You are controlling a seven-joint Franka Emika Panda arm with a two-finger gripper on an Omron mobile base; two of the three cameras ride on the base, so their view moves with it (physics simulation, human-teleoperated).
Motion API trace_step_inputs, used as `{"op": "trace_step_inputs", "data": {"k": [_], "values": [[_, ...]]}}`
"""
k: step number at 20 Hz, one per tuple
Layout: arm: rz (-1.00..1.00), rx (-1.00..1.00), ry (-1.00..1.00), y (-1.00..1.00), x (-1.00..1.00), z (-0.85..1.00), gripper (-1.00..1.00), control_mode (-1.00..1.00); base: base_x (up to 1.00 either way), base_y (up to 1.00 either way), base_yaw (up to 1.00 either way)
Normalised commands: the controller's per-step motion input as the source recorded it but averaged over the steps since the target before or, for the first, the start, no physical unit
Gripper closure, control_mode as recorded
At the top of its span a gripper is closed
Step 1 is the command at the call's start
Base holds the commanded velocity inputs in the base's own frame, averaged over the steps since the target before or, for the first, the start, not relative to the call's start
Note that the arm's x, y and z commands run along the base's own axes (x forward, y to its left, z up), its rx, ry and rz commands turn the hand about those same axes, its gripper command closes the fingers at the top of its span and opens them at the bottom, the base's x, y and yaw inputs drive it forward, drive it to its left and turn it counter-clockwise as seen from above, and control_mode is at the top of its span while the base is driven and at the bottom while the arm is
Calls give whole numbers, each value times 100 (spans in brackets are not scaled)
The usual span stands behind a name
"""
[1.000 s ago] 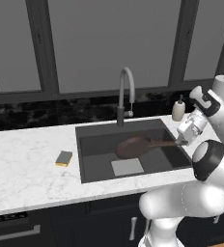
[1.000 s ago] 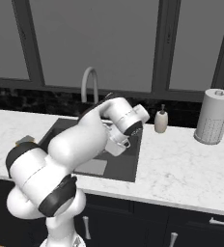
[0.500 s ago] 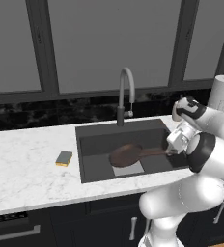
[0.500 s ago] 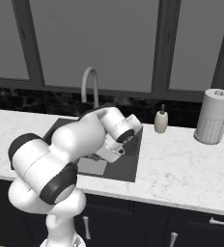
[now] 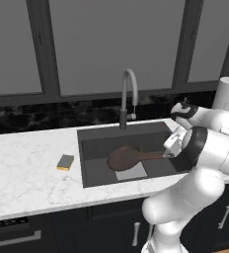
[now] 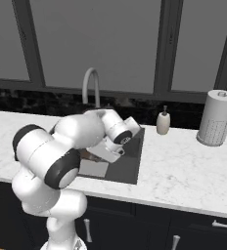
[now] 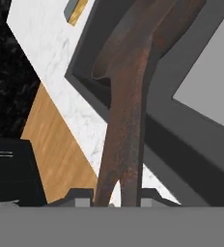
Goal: Pick the pan and sponge and place them into the sink. Then turn on the water.
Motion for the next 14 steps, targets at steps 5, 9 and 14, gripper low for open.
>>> {"op": "trace_step_inputs", "data": {"k": [5, 9, 14], "values": [[2, 0, 0, 0, 41, -40, 100, -100, 0, 0, 0], [0, 0, 0, 14, 34, -42, 100, -100, 0, 0, 0], [0, 0, -1, 18, 30, -40, 100, -100, 0, 0, 0]]}}
